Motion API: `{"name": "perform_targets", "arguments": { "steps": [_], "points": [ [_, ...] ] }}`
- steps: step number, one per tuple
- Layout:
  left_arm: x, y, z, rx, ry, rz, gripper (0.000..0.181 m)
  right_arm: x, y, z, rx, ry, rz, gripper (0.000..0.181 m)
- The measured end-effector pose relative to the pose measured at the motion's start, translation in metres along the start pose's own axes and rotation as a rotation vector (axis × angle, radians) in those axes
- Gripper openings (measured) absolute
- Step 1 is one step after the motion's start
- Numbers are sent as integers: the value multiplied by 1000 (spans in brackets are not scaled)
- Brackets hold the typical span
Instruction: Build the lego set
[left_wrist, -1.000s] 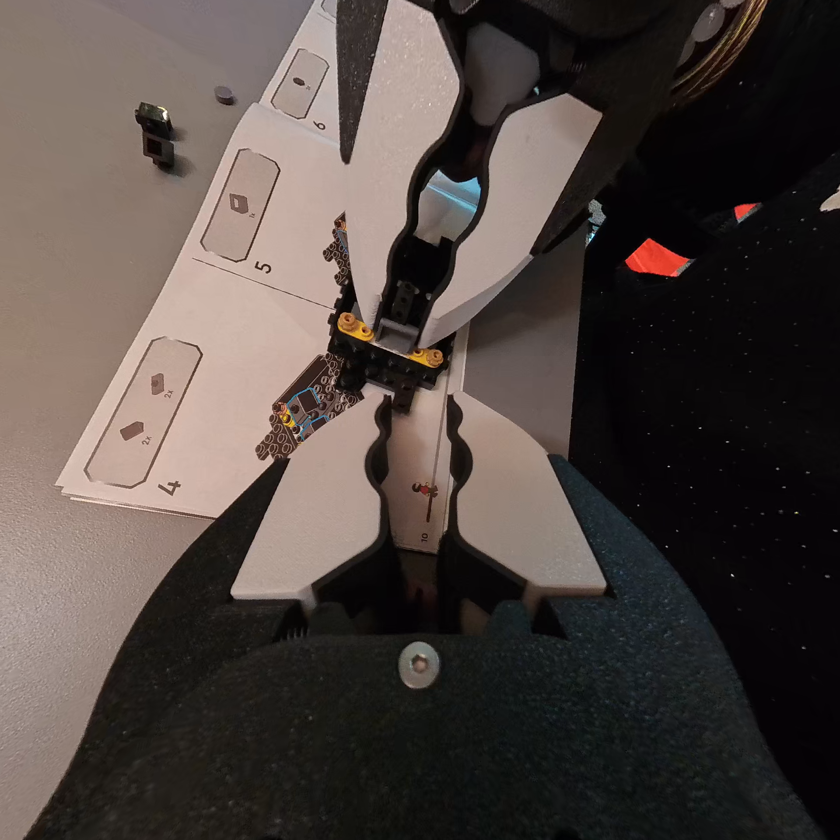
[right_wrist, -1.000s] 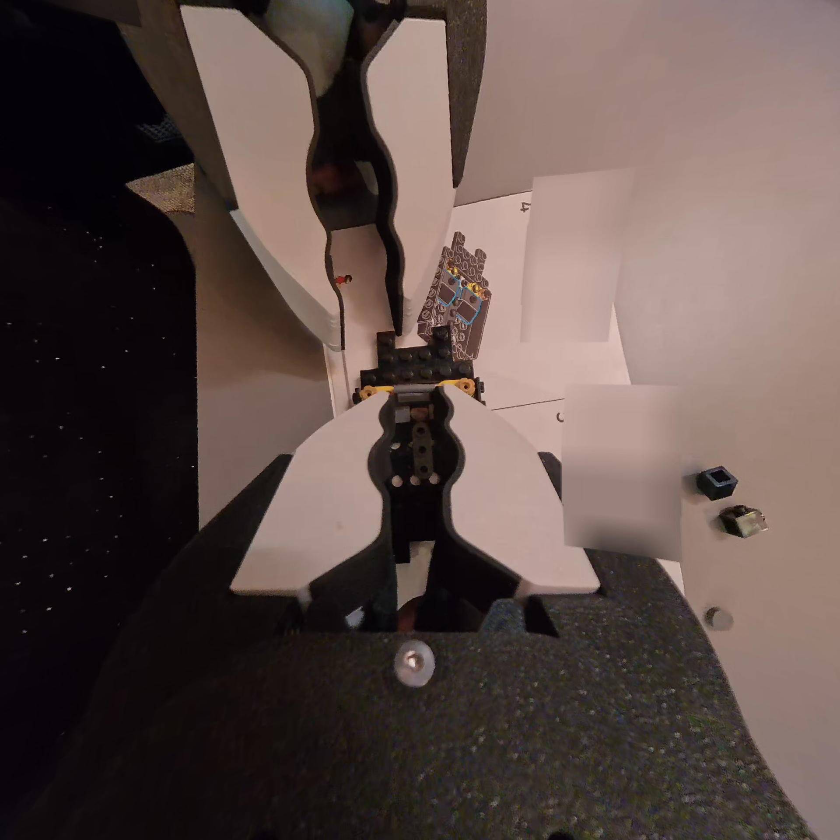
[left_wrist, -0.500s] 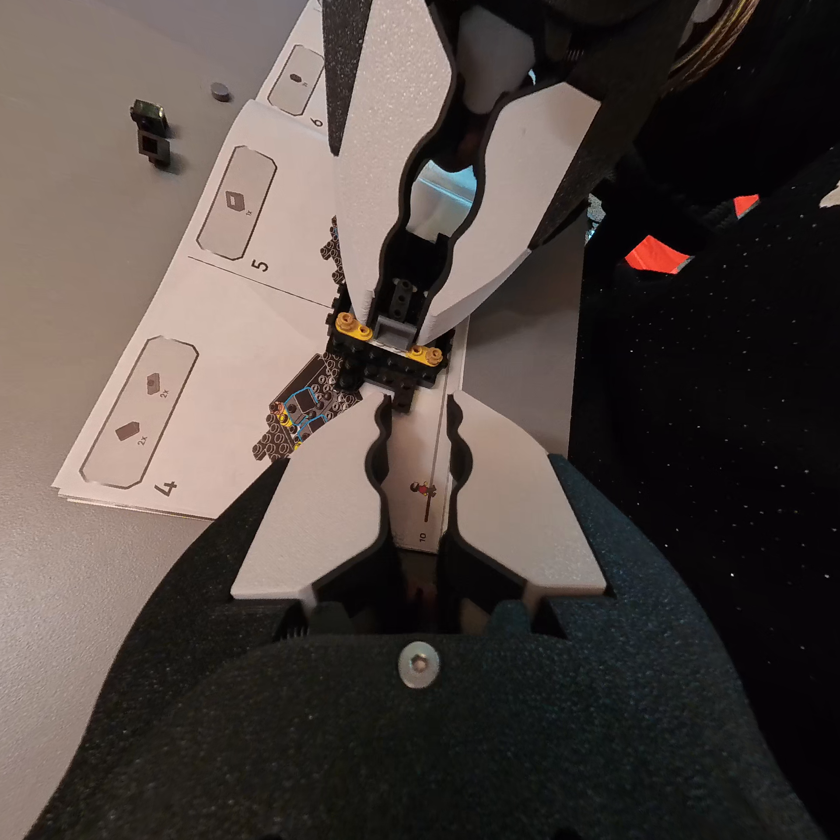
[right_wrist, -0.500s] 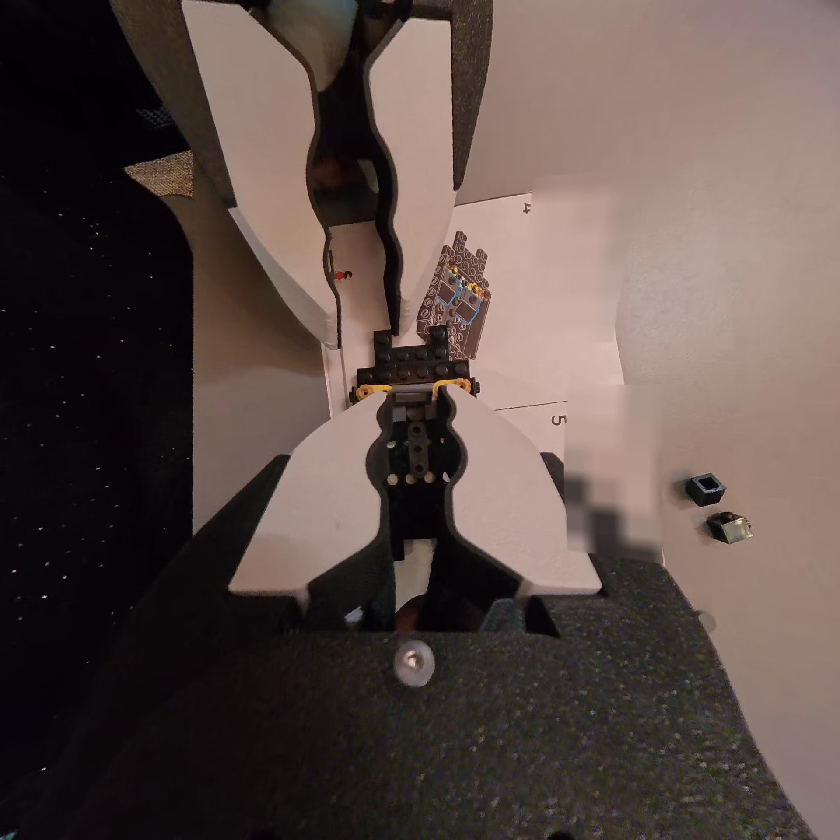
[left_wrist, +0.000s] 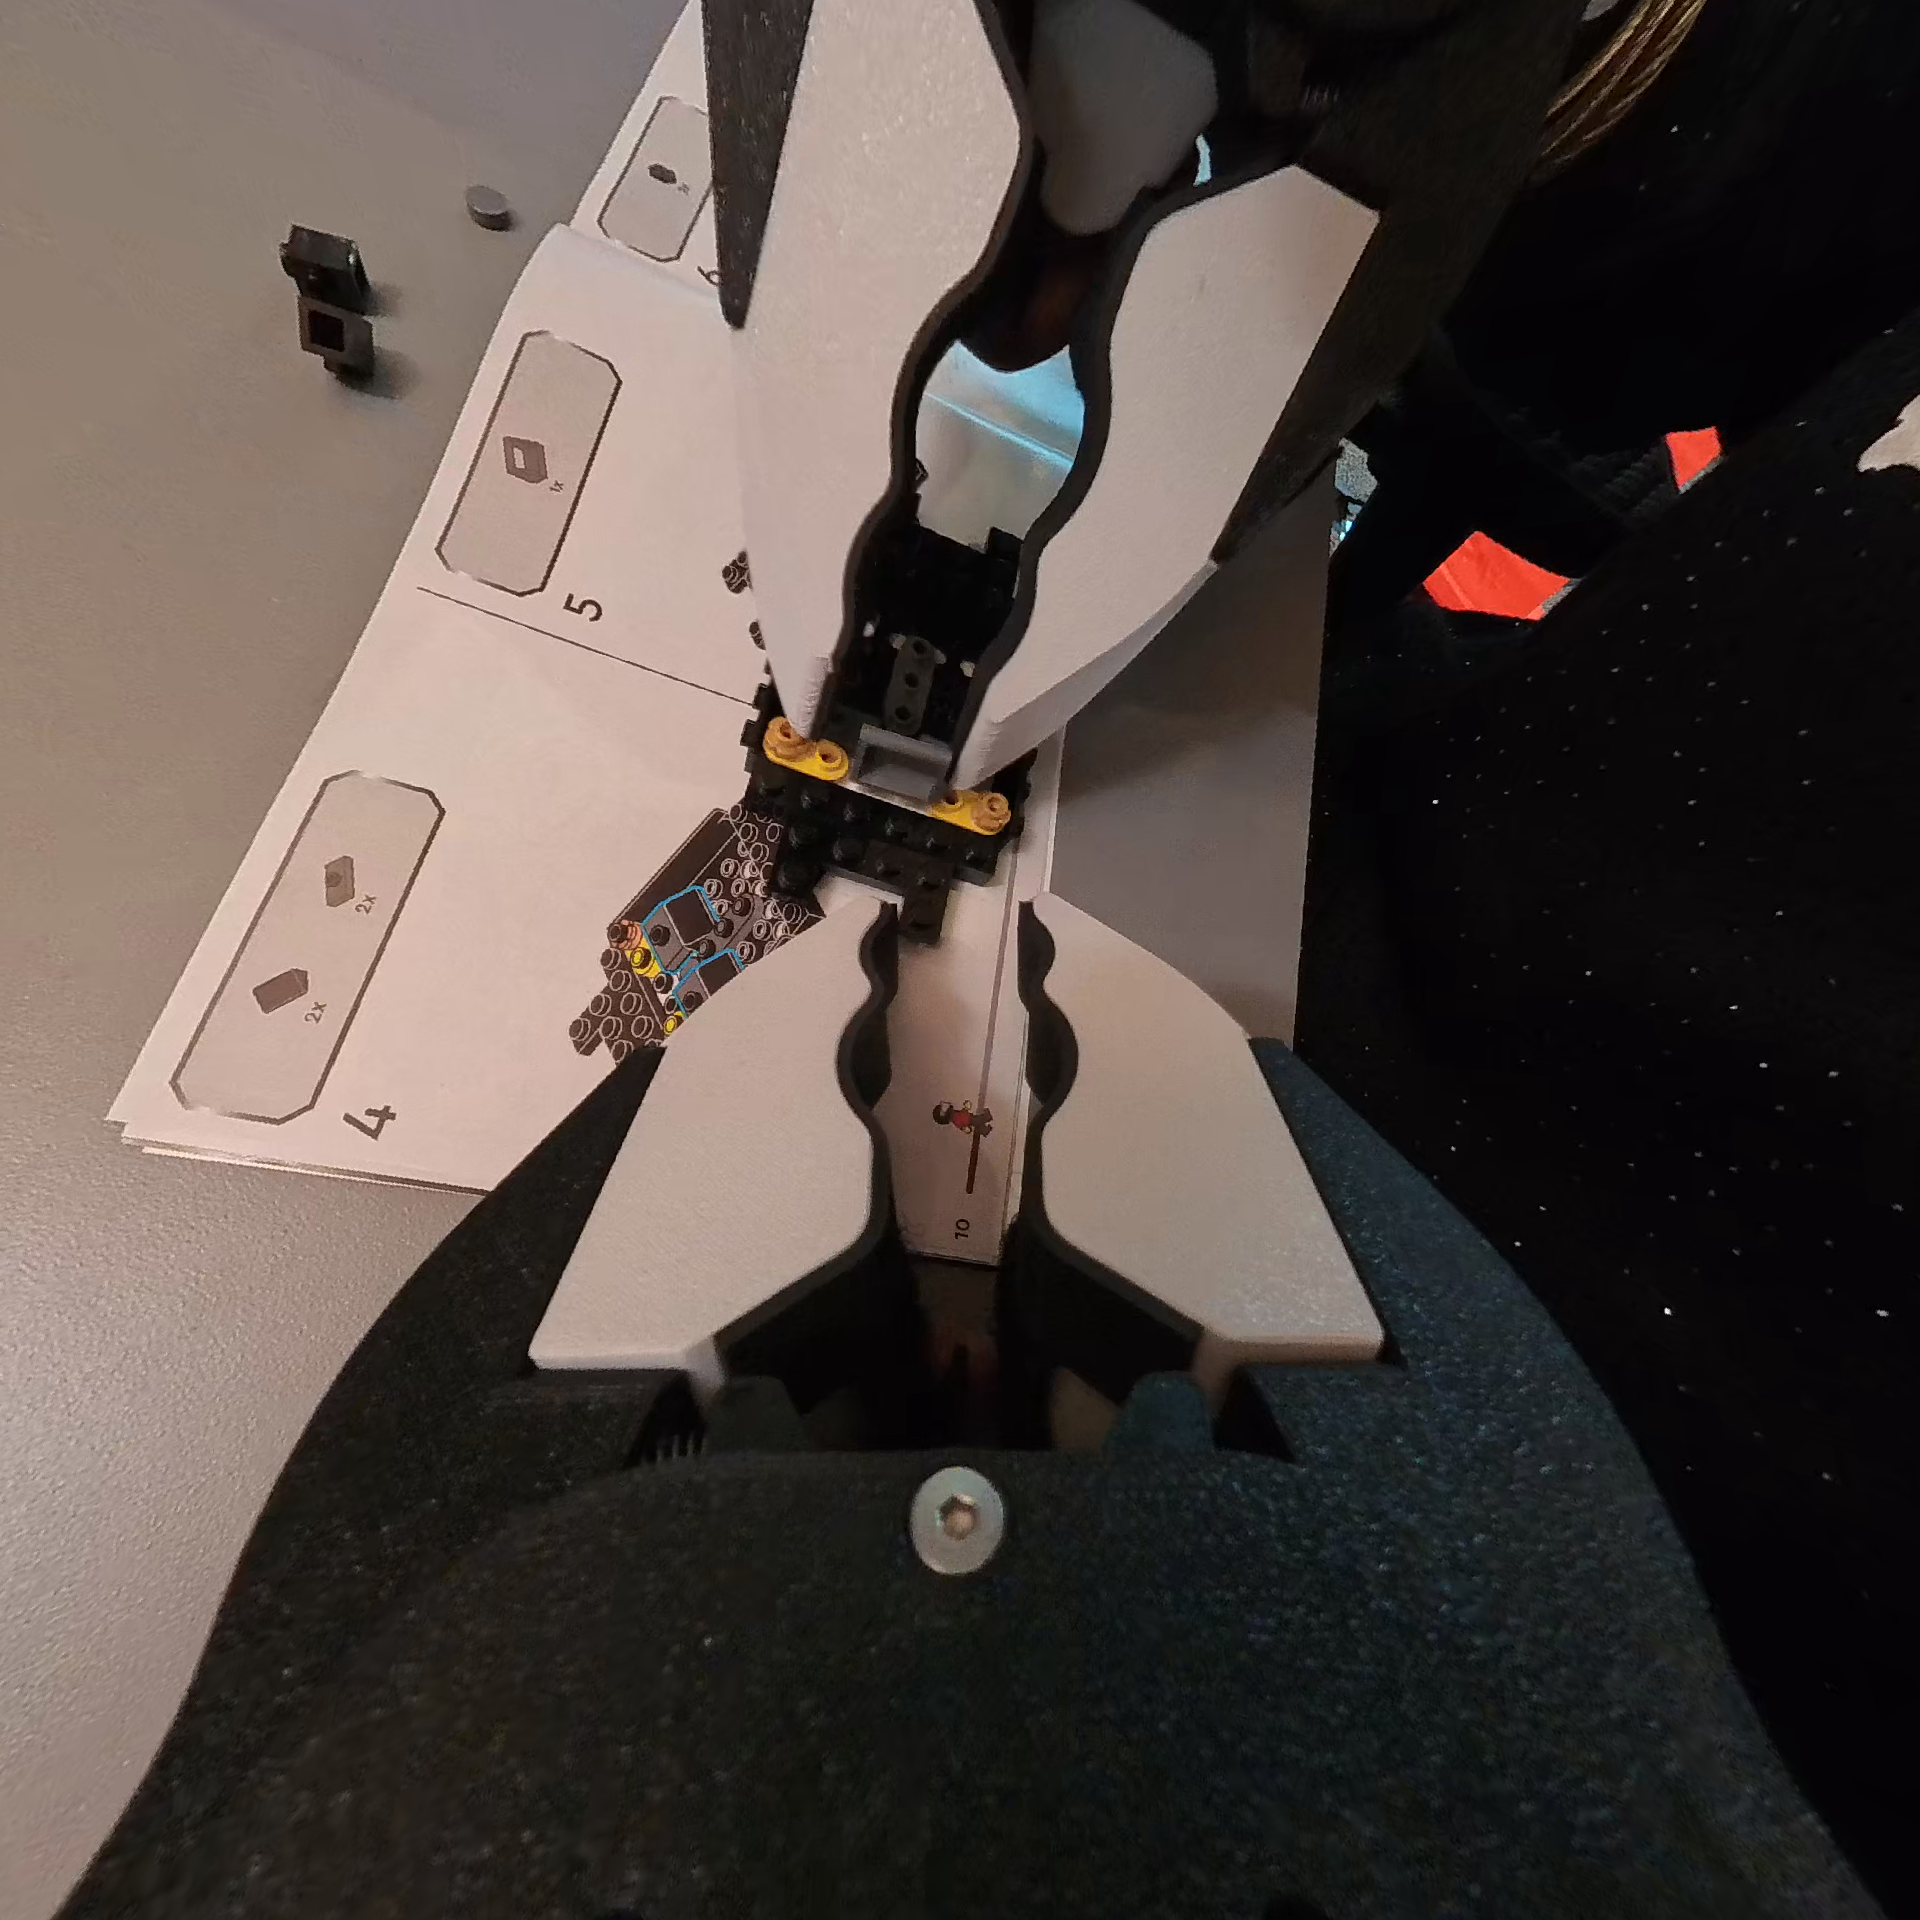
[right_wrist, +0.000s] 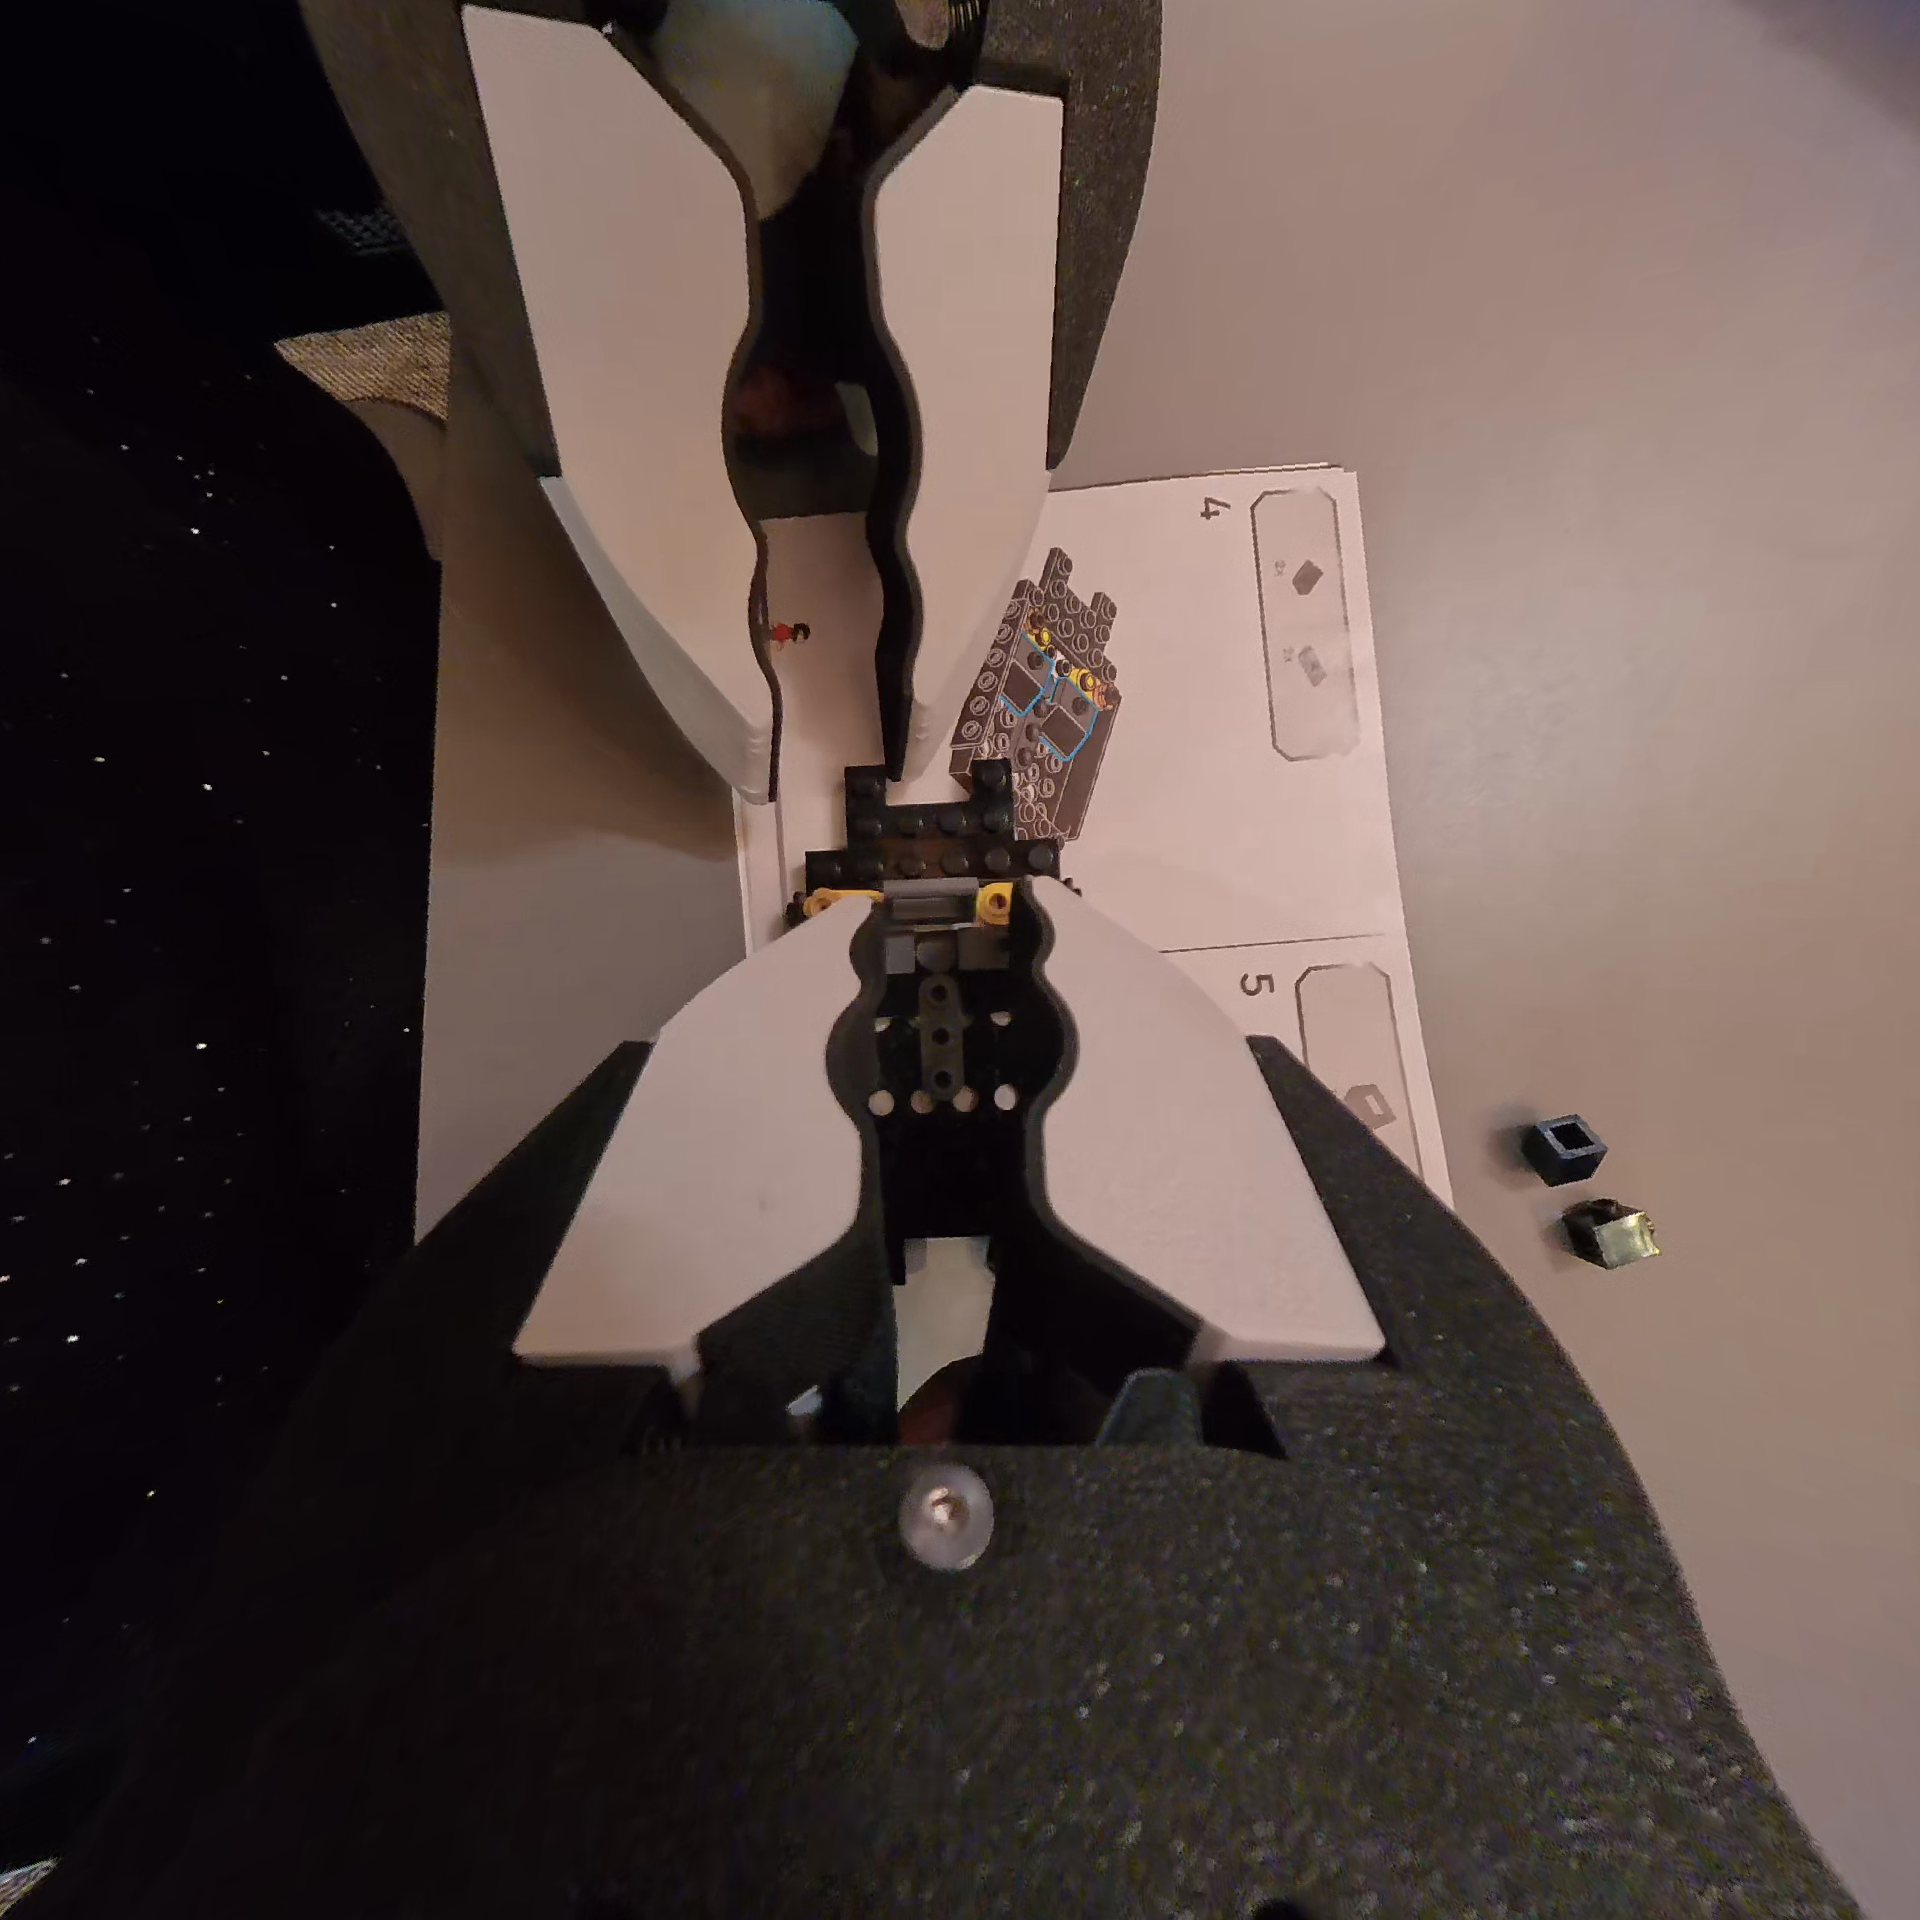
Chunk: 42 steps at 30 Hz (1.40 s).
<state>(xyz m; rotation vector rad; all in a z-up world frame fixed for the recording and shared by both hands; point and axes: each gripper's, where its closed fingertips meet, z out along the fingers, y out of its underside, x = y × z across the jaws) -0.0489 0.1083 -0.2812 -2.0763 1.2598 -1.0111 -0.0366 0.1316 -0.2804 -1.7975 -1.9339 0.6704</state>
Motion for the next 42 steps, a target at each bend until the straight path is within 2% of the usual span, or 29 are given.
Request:
{"name": "perform_targets", "arguments": {
  "steps": [18,24,42],
  "points": [
    [6,-19,-3,111,-24,144,20,3,0,0,-17,33,-22,31],
    [8,-12,7,36,-23,161,26,3,0,1,-11,29,-21,31],
    [8,-12,13,18,-23,152,28,6,1,0,-11,23,-4,36]
  ]
}}
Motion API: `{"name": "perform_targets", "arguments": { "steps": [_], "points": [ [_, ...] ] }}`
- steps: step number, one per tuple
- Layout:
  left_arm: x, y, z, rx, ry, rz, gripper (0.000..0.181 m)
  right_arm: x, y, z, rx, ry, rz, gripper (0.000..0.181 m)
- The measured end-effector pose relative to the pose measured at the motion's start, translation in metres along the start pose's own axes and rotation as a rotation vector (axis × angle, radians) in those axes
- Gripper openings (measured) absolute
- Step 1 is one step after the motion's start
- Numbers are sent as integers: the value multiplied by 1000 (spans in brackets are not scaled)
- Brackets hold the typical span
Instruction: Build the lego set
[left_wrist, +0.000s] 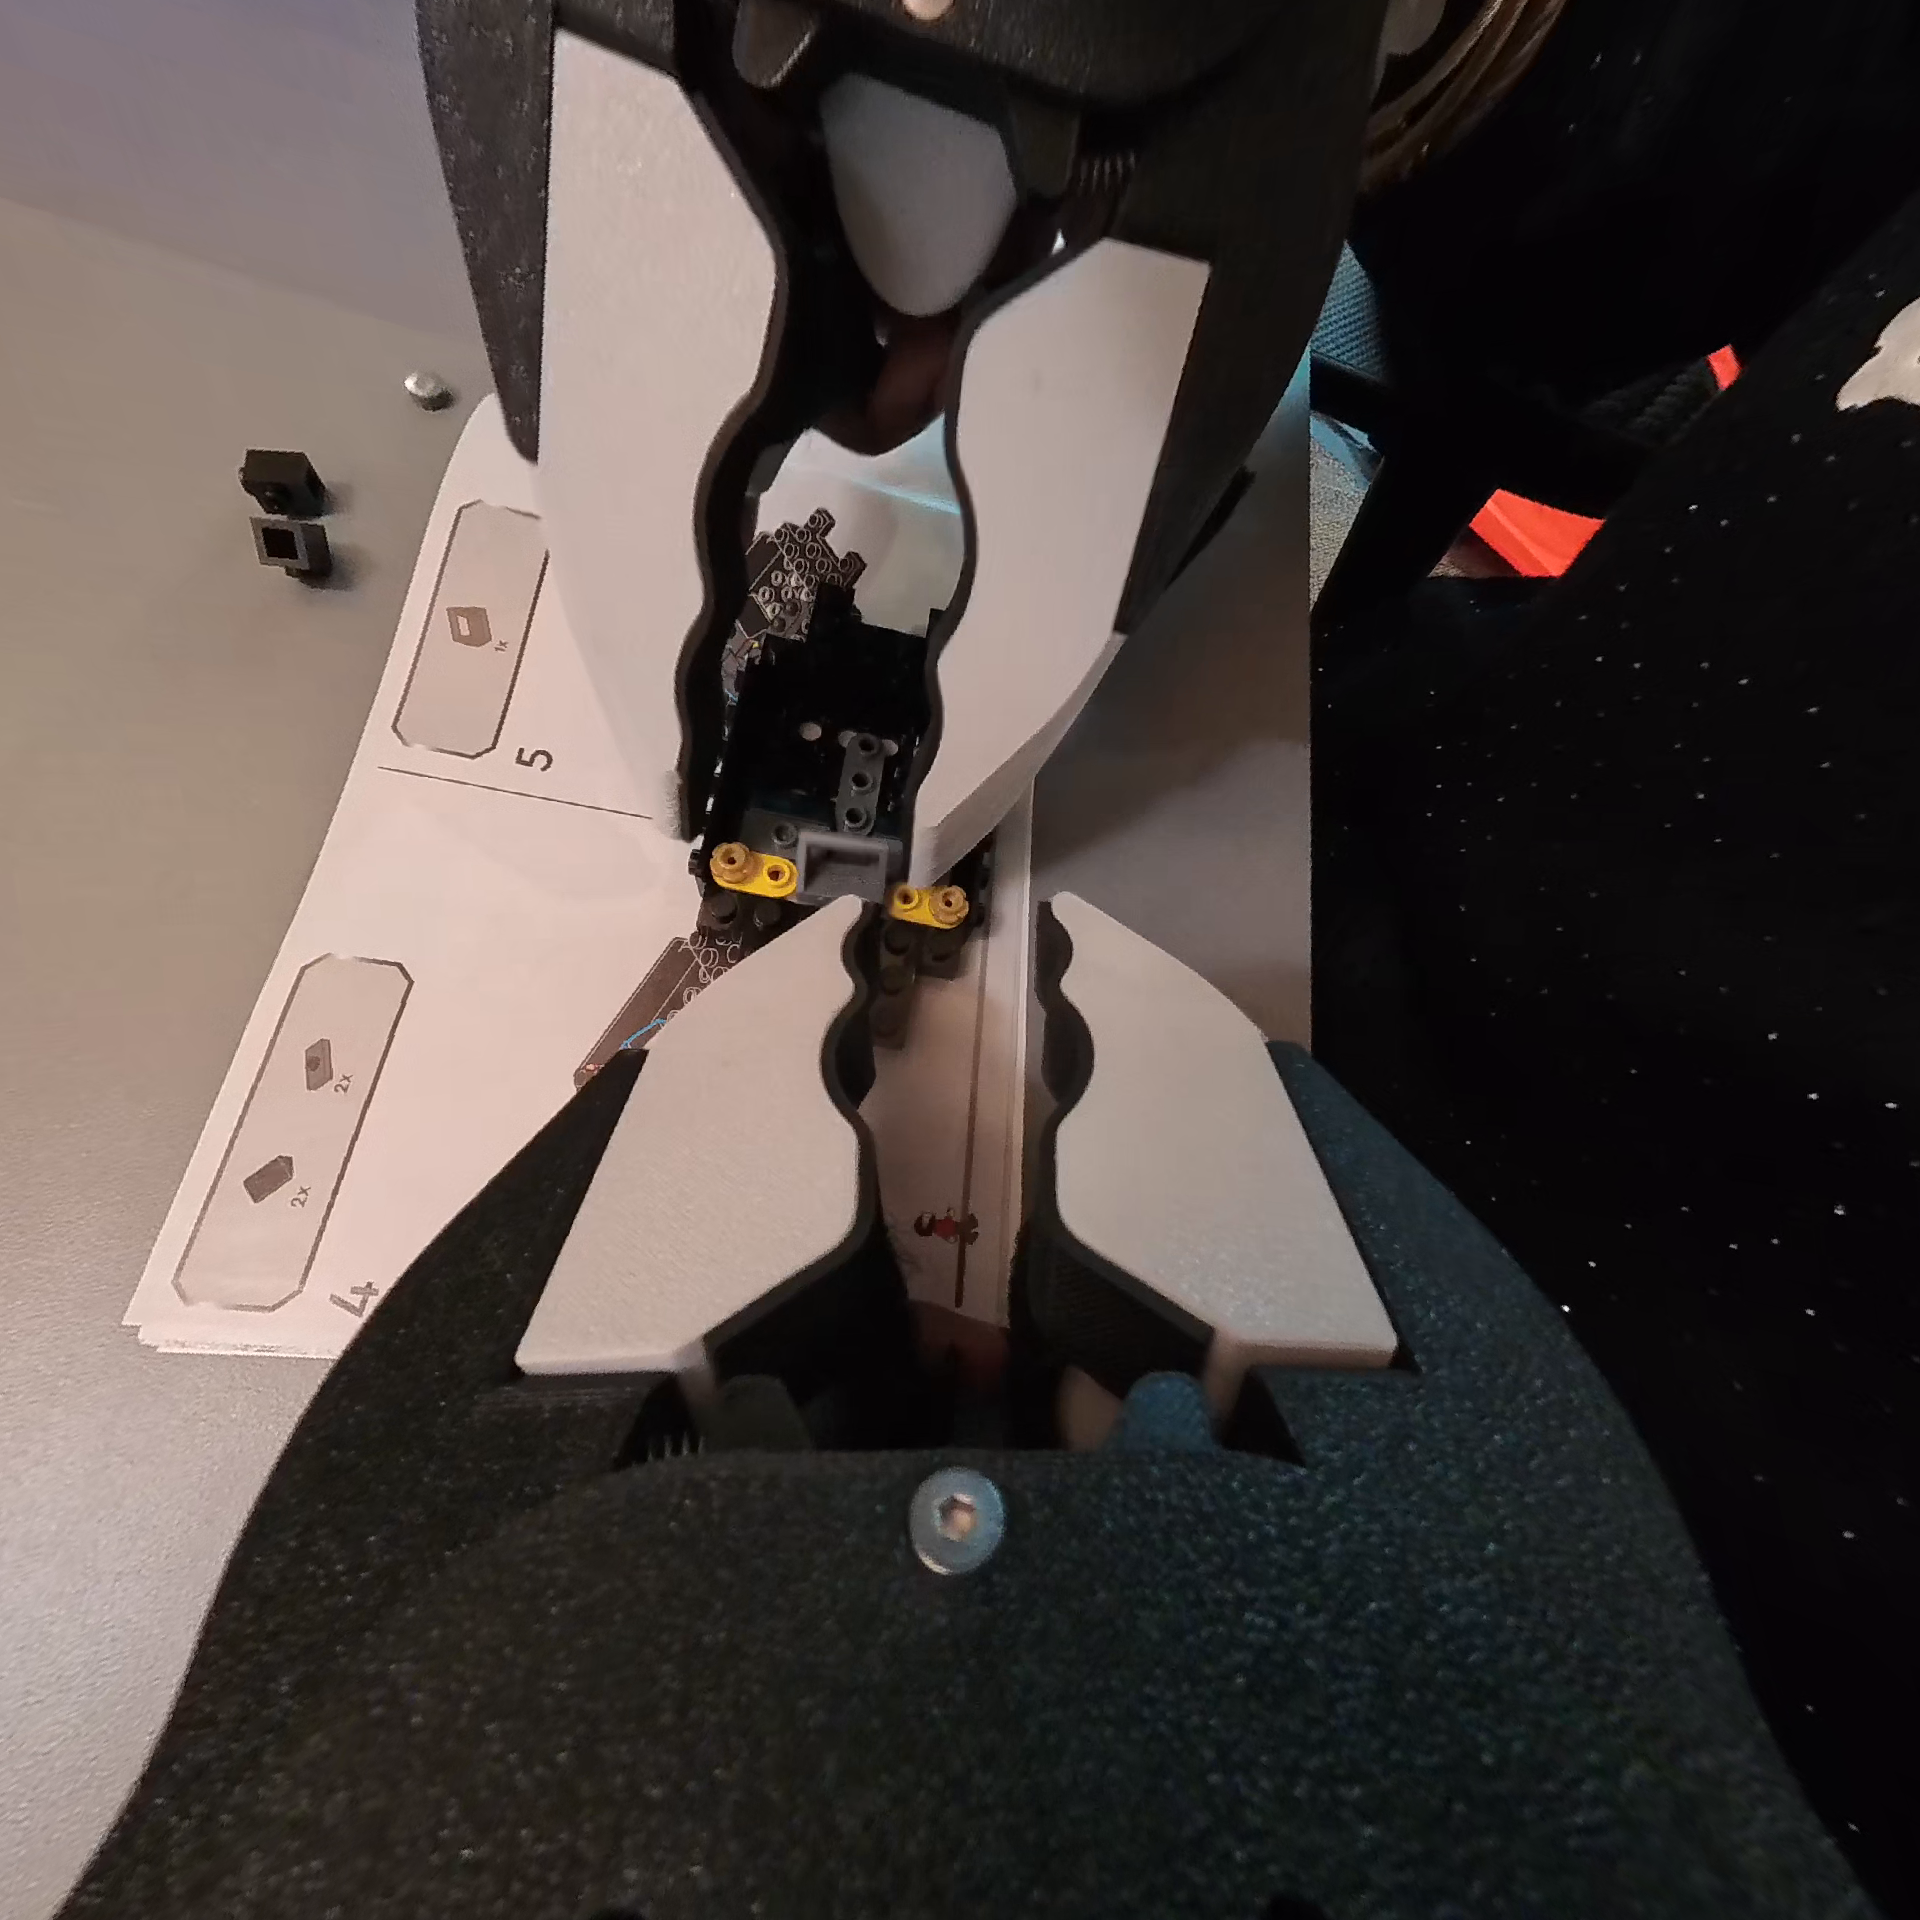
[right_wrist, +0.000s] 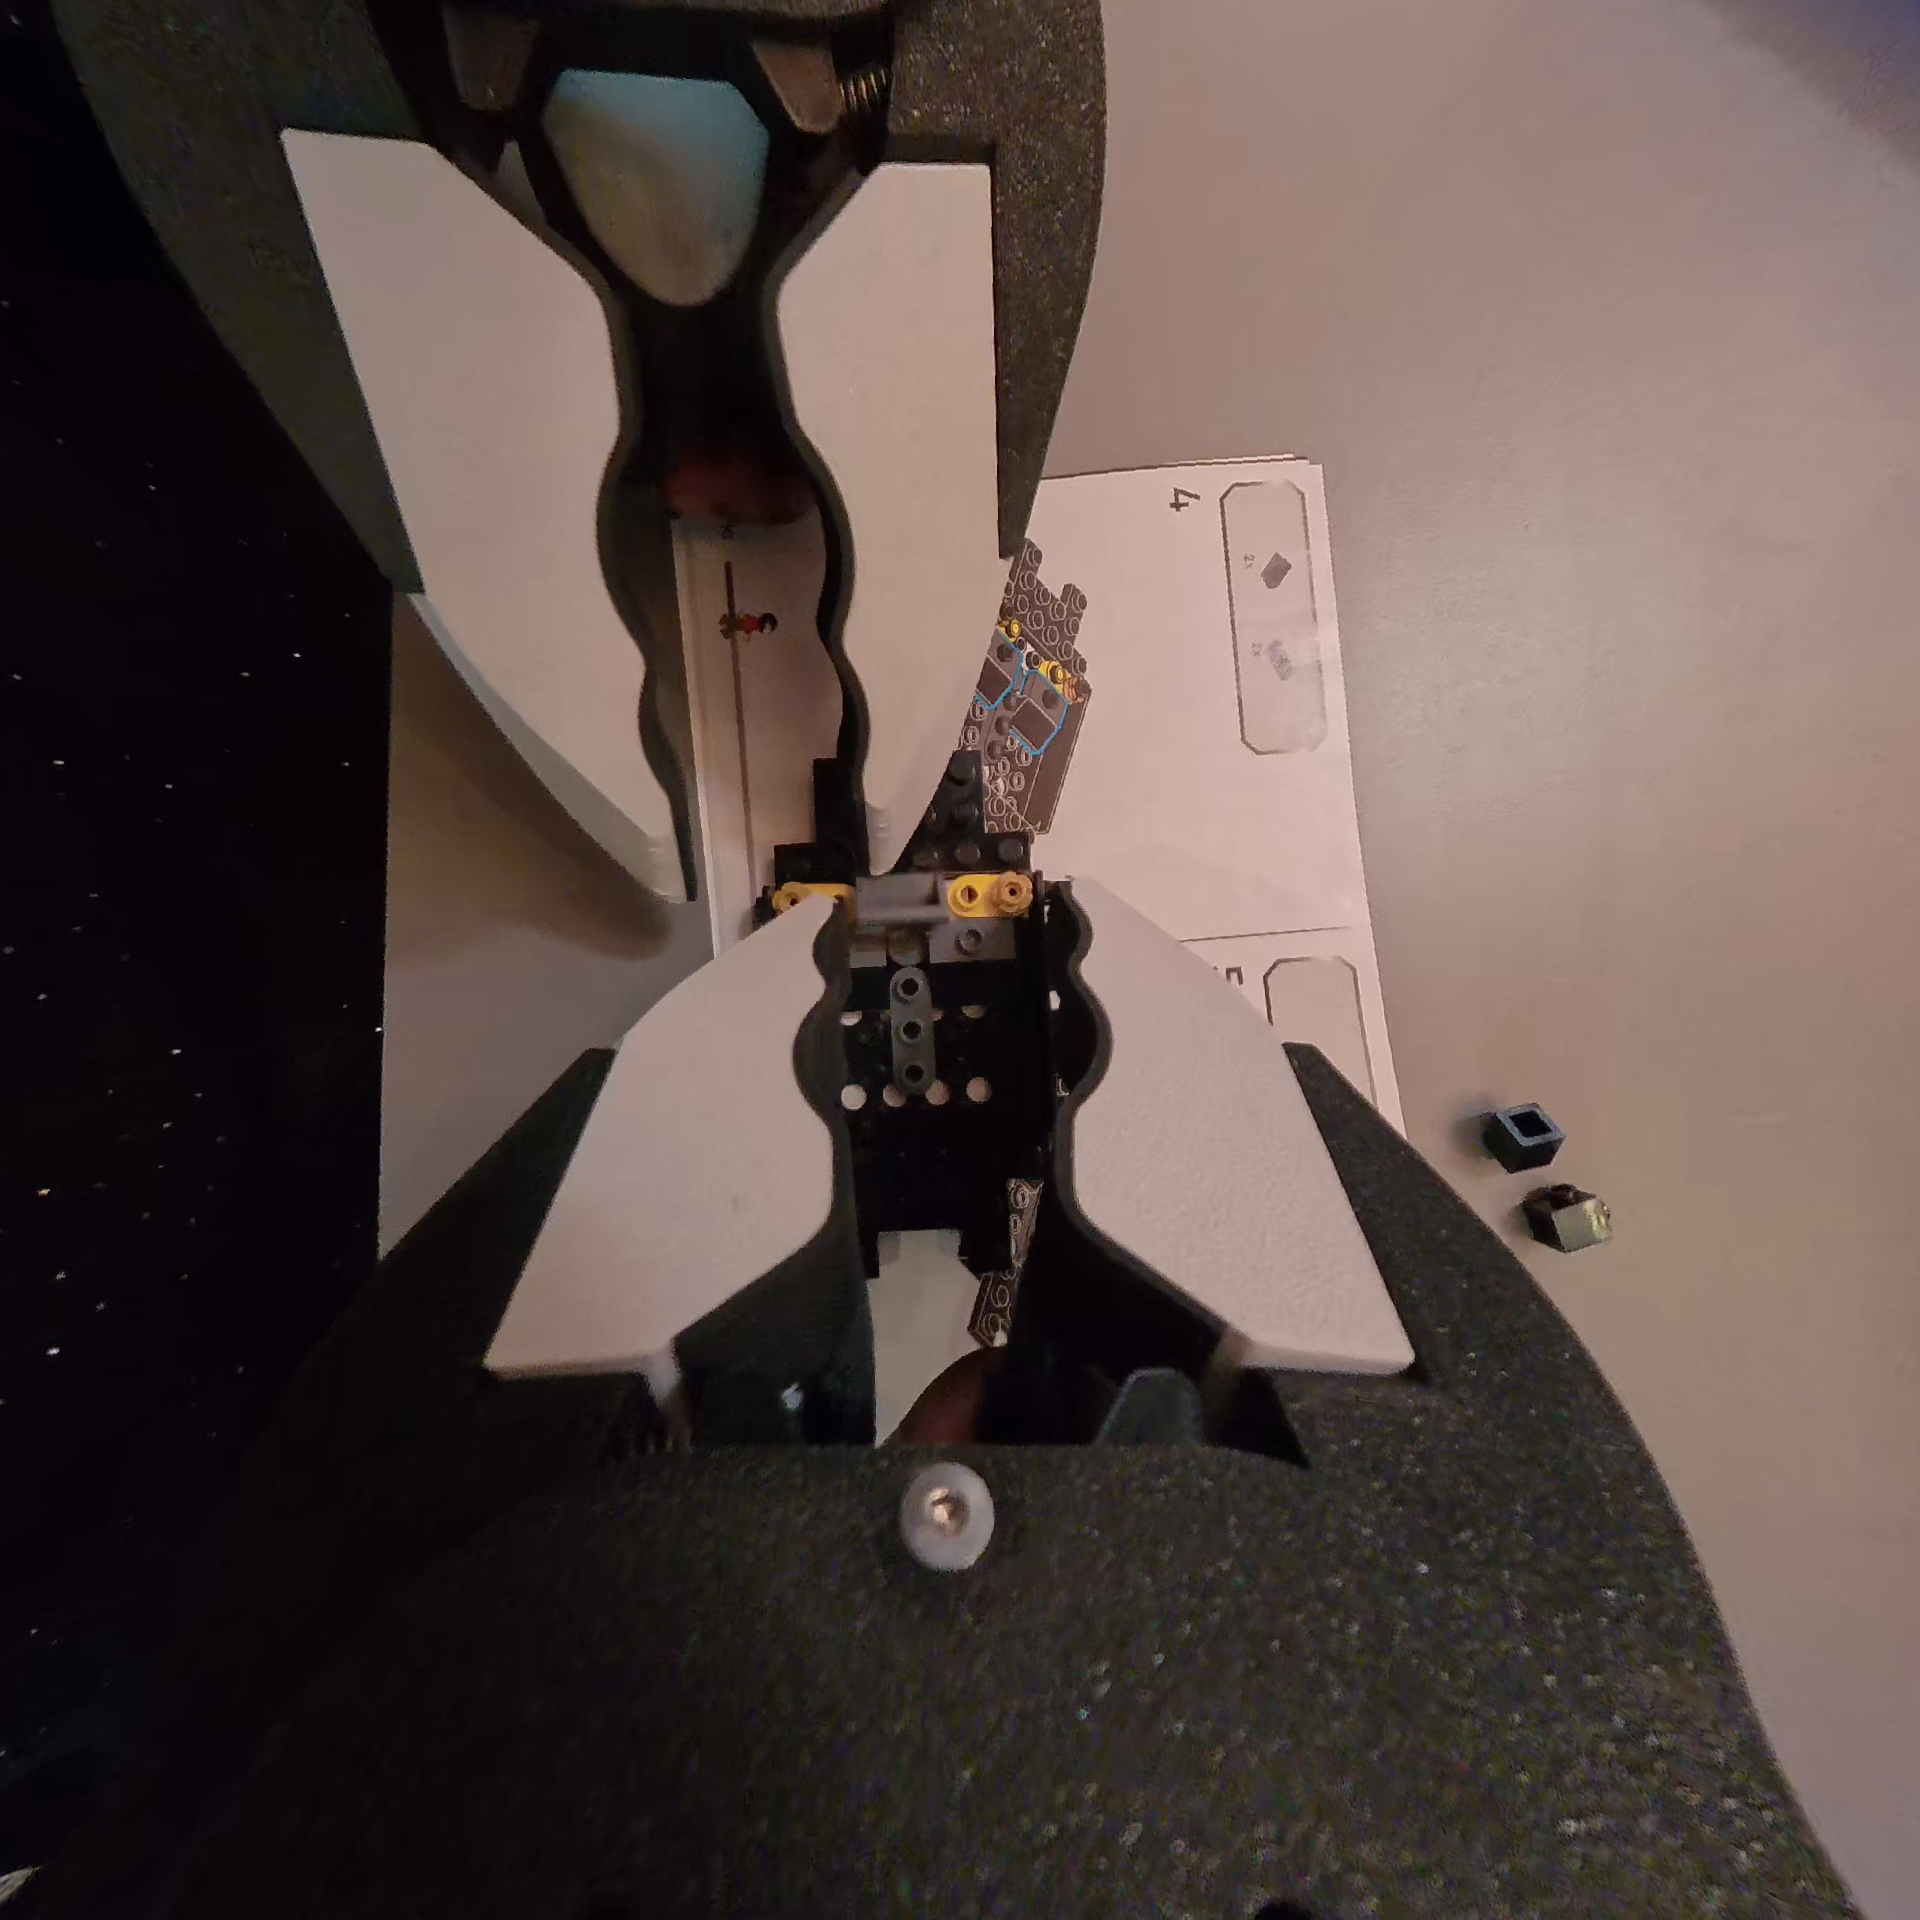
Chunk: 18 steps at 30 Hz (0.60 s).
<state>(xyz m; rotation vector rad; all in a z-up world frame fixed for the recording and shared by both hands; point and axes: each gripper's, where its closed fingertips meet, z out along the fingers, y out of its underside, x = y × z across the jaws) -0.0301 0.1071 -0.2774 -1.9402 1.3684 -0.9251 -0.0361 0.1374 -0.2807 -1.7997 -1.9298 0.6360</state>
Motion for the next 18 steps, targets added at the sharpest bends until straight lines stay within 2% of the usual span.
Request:
{"name": "perform_targets", "arguments": {
  "steps": [4,9,18],
  "points": [
    [0,0,0,0,0,-2,28,-1,-5,-6,47,-15,8,28],
    [-1,-3,-3,25,-4,-6,27,-1,-4,-13,85,-14,-9,4],
    [-10,3,-5,-3,-53,-23,28,-8,-7,-3,74,-44,-66,0]
  ]
}}
